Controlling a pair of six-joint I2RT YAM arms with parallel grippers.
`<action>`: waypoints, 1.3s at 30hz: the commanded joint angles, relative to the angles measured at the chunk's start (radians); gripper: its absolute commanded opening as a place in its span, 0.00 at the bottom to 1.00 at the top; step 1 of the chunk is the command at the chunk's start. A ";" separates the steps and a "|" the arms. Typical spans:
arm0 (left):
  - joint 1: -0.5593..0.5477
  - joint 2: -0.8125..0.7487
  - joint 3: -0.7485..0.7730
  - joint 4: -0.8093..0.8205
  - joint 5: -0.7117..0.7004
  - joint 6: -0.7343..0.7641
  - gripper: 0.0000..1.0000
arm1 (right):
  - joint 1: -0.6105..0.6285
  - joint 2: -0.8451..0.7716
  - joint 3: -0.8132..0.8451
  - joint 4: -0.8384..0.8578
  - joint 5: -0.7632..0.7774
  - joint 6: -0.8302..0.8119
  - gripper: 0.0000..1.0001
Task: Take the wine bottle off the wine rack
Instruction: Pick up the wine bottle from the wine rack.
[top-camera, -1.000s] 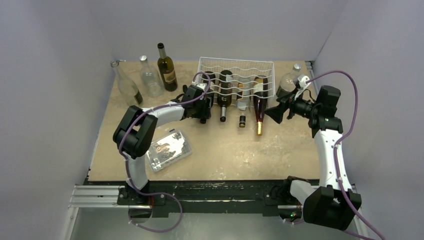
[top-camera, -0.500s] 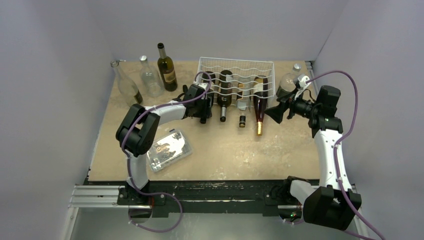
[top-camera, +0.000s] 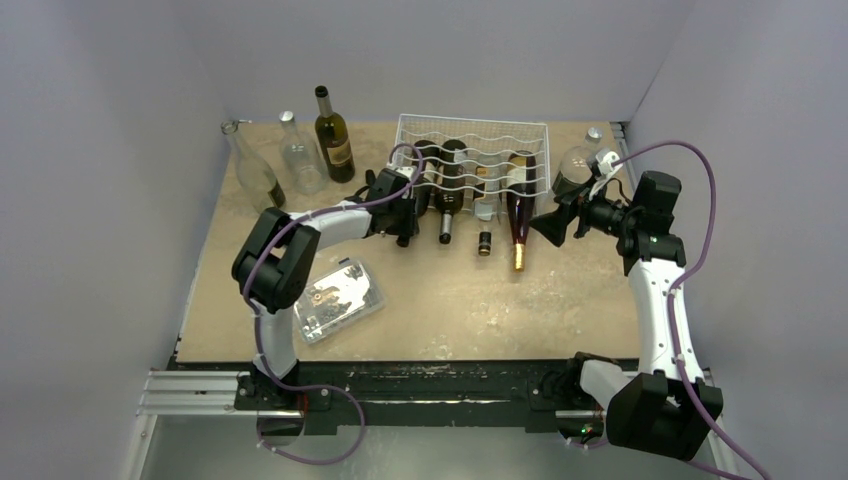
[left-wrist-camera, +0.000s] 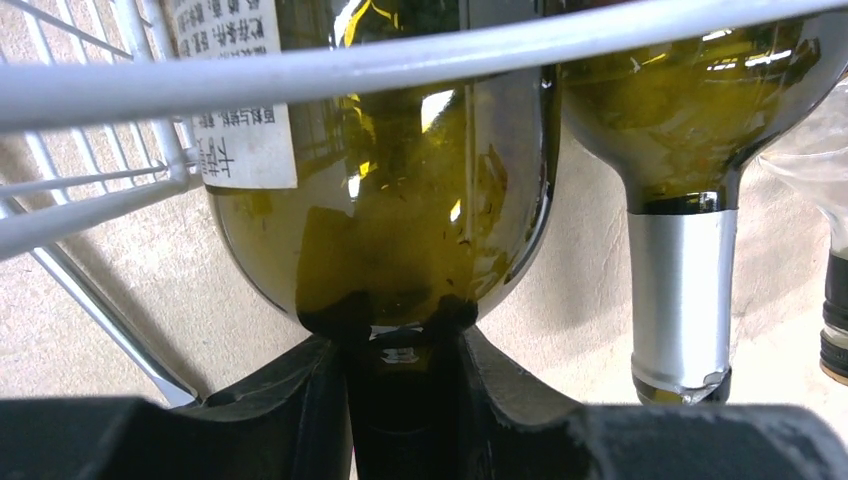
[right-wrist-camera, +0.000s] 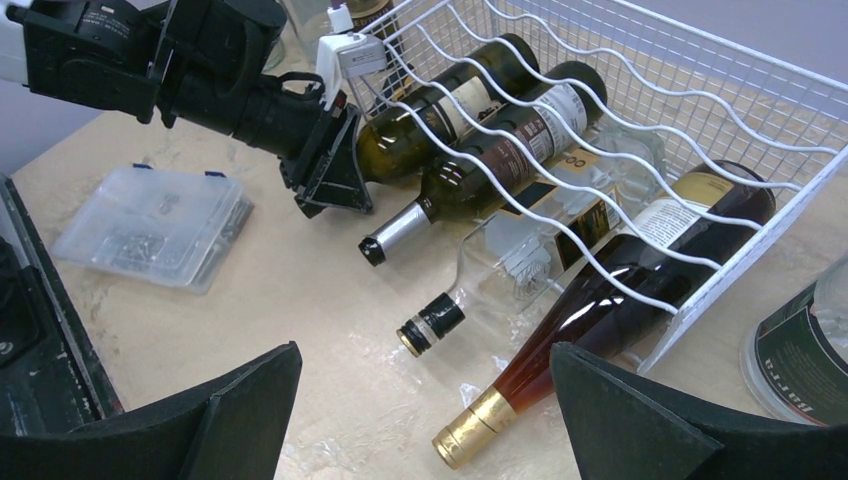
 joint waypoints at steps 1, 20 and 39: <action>0.009 -0.084 -0.025 0.047 0.029 0.018 0.00 | -0.004 -0.001 0.032 0.024 0.013 -0.003 0.99; -0.029 -0.338 -0.262 0.135 -0.078 -0.114 0.00 | -0.004 -0.003 0.030 0.024 0.022 -0.006 0.99; -0.069 -0.695 -0.548 0.147 -0.054 -0.258 0.00 | -0.004 -0.001 0.029 0.014 0.029 -0.020 0.99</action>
